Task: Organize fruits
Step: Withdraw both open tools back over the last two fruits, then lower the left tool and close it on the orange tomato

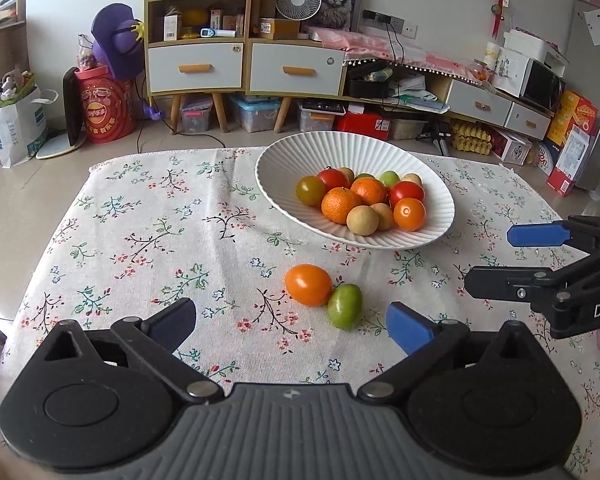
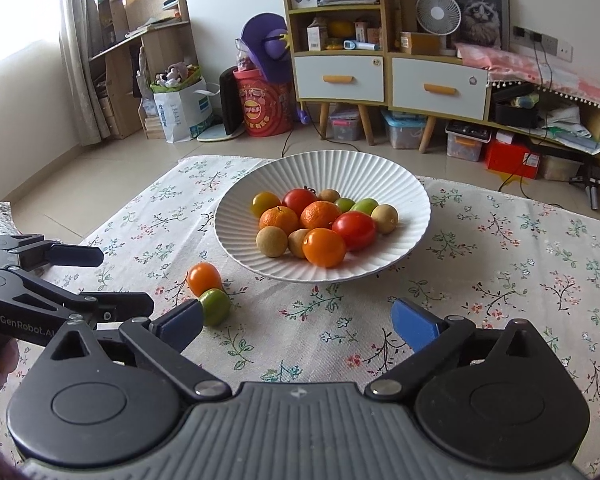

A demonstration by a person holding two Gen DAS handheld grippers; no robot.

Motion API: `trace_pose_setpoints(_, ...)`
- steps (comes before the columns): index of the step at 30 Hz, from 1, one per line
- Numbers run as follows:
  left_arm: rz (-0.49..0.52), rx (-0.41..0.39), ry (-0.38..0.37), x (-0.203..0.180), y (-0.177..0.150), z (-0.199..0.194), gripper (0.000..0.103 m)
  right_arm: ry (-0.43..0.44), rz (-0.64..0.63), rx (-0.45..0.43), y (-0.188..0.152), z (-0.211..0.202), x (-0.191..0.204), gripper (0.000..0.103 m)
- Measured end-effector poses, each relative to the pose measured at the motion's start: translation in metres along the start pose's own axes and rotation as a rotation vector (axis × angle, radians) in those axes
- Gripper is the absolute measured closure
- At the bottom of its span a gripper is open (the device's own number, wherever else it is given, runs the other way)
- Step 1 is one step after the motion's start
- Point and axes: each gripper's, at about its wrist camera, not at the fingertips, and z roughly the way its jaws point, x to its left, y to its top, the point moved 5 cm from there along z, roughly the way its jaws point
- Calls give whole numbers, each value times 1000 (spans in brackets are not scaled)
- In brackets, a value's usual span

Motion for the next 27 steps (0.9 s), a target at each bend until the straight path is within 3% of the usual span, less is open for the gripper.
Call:
trace_pose_setpoints(16,26,20,47,21,-19,10,7,-21,-34,32,-10,21,15,2)
trace_pose_setpoints(27,79,-13,65,32,-30,28,7,-46,-67,59,-17,34,23,2)
